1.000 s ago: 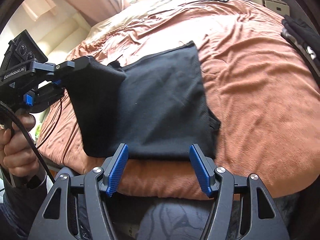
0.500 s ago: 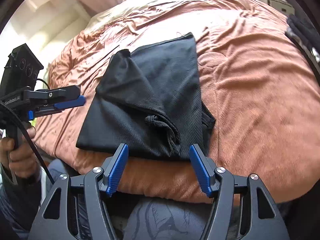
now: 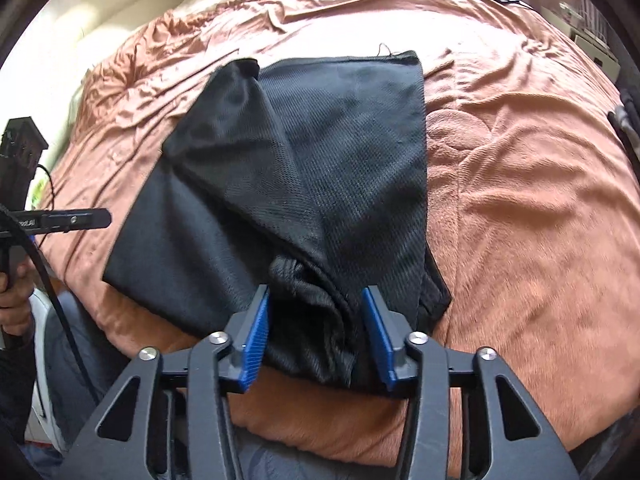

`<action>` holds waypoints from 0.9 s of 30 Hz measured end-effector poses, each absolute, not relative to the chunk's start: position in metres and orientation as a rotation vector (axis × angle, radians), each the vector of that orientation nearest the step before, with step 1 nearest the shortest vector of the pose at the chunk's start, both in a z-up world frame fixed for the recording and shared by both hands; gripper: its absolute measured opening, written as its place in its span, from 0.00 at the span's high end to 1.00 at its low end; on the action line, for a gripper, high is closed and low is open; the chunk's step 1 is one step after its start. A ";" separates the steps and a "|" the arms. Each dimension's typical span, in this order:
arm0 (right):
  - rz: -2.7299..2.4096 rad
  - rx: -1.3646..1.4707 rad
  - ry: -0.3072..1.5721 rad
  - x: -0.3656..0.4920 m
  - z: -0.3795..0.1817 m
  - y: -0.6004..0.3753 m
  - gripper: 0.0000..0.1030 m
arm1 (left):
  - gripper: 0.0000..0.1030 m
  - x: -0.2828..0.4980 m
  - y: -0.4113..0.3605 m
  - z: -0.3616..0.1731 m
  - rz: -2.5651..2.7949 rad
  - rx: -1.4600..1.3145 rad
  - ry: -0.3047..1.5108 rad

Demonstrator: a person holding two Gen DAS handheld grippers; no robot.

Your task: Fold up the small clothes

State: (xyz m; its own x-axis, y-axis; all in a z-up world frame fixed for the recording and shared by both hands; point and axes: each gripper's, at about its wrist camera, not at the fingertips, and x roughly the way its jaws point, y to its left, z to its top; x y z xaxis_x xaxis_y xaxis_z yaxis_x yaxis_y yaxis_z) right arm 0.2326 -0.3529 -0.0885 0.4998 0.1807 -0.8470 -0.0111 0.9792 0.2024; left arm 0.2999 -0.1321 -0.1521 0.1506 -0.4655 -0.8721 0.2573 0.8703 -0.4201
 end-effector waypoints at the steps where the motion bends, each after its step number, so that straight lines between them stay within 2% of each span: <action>1: 0.116 0.171 1.043 0.236 -0.090 -0.352 0.65 | 0.62 0.299 -0.133 -0.156 -0.525 -0.187 1.333; 2: 0.115 0.166 1.042 0.238 -0.090 -0.351 0.69 | 0.65 0.299 -0.135 -0.159 -0.527 -0.184 1.343; 4: 0.109 0.159 1.037 0.242 -0.090 -0.352 0.93 | 0.65 0.298 -0.139 -0.162 -0.531 -0.173 1.353; 6: 0.102 0.170 1.027 0.241 -0.087 -0.355 0.98 | 0.65 0.296 -0.143 -0.163 -0.533 -0.160 1.354; 22: 0.061 0.241 1.019 0.214 -0.092 -0.386 0.99 | 0.66 0.289 -0.175 -0.170 -0.530 -0.021 1.343; 26: 0.062 0.221 1.010 0.213 -0.082 -0.380 0.97 | 0.67 0.292 -0.171 -0.162 -0.569 -0.051 1.330; 27: 0.067 0.204 1.000 0.212 -0.078 -0.377 0.91 | 0.67 0.293 -0.169 -0.159 -0.569 -0.060 1.322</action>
